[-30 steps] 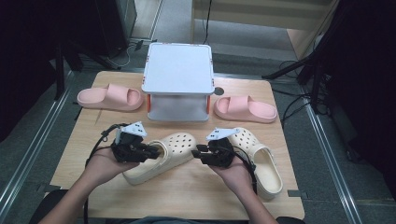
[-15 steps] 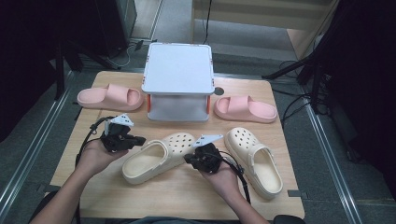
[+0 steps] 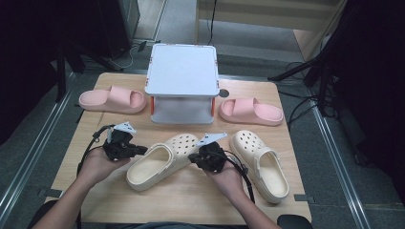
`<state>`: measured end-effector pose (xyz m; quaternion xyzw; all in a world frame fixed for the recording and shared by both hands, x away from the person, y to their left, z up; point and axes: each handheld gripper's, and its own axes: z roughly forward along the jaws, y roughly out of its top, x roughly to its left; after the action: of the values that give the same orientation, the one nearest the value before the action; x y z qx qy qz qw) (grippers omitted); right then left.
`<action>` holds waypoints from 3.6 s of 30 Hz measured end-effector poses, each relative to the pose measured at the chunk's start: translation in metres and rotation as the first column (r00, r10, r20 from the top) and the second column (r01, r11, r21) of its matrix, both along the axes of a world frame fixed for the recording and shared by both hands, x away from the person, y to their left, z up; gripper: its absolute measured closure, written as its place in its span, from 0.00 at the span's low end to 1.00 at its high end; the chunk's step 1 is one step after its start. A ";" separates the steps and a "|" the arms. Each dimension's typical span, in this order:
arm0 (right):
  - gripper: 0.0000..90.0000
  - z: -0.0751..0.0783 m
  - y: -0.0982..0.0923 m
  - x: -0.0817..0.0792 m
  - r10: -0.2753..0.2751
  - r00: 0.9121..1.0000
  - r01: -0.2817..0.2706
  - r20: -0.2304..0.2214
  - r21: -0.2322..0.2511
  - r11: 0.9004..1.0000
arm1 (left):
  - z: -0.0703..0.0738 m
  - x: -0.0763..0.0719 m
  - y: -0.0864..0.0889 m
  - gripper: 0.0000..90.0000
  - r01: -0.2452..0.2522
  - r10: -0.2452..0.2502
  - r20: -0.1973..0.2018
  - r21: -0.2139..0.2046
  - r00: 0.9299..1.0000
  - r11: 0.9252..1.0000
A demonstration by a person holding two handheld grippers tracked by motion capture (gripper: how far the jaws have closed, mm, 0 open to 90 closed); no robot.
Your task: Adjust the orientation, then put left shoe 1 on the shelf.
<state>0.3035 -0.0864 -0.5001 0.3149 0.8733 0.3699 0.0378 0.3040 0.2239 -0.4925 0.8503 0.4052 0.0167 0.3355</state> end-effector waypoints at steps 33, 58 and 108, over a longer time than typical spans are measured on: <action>0.79 0.035 -0.019 0.019 -0.054 0.995 0.041 0.088 0.142 0.989 | 0.019 -0.023 -0.019 0.74 0.015 -0.010 0.037 -0.117 0.999 0.993; 0.45 0.042 -0.007 -0.017 0.049 0.994 -0.059 0.096 0.112 0.992 | 0.084 0.046 -0.014 0.90 0.007 0.003 0.094 -0.099 0.996 0.995; 0.85 0.033 0.022 0.000 -0.181 0.978 0.187 0.107 -0.046 0.981 | 0.115 0.136 -0.002 0.99 -0.036 0.044 0.223 -0.041 0.974 0.999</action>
<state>0.3032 -0.0641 -0.4672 0.3741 0.8472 0.3559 0.1252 0.4400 0.2215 -0.3780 0.8284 0.3821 0.1115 0.3941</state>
